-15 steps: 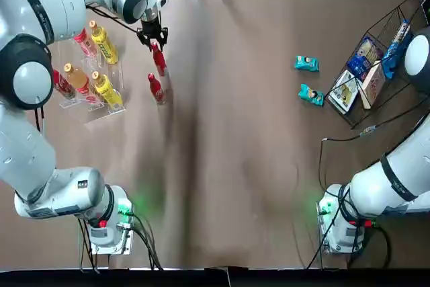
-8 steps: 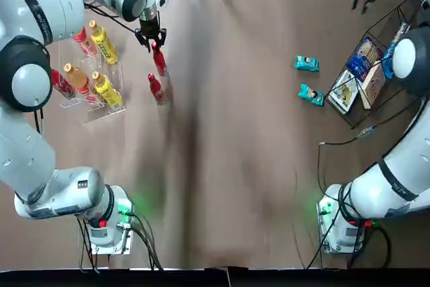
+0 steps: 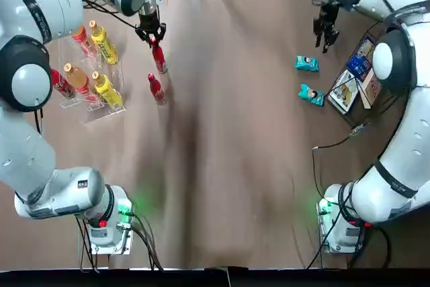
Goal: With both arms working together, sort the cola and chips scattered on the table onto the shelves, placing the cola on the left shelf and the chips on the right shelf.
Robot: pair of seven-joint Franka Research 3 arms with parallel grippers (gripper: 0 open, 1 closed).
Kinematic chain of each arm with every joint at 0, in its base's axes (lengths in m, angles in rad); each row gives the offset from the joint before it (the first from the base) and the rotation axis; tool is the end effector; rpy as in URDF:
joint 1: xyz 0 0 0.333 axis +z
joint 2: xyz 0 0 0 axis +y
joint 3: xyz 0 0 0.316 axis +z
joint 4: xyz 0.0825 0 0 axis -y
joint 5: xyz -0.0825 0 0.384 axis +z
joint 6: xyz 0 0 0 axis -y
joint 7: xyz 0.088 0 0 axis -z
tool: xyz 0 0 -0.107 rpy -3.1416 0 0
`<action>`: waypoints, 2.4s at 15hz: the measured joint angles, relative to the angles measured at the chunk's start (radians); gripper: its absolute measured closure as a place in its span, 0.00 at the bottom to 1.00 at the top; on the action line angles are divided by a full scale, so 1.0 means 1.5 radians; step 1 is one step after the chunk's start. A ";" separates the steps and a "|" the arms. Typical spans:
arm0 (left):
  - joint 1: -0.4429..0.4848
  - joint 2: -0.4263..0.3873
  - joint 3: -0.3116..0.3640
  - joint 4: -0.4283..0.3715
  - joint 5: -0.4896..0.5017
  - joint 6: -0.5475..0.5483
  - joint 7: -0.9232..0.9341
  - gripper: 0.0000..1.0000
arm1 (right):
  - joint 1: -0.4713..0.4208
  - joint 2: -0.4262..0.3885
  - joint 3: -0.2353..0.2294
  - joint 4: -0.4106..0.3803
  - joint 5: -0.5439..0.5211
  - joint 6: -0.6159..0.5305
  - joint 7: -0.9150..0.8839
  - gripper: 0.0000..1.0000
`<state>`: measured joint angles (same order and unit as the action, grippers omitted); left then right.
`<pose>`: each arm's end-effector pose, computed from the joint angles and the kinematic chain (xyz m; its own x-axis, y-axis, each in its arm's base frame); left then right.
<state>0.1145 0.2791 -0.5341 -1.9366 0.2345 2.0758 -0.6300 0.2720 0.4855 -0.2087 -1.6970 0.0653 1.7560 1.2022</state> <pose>0.5537 -0.2197 0.3524 0.9940 0.0989 -0.0470 0.0939 -0.9906 -0.0992 0.6160 0.0555 0.2925 0.3760 -0.9206 -0.1050 -0.8355 -0.3859 0.3912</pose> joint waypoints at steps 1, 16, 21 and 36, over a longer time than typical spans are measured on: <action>0.002 -0.001 0.000 0.018 0.000 -0.032 0.000 0.68 | 0.002 0.013 0.000 -0.005 0.015 0.013 0.017 0.48; 0.310 -0.176 -0.005 0.155 -0.001 -0.404 0.484 0.68 | 0.020 0.099 0.000 -0.011 0.036 0.145 0.187 0.44; 0.392 -0.176 -0.004 0.147 -0.001 -0.377 0.612 0.68 | 0.027 0.110 0.000 -0.026 0.036 0.175 0.187 0.51; 0.490 -0.192 -0.007 0.060 -0.013 -0.273 0.764 0.68 | 0.025 0.009 -0.036 0.142 -0.016 -0.195 0.065 0.84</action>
<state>0.8491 -0.0084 -0.5439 -1.8469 0.2156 1.6669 0.5164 0.3102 0.4992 -0.2634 -1.4839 0.0411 1.4638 1.3000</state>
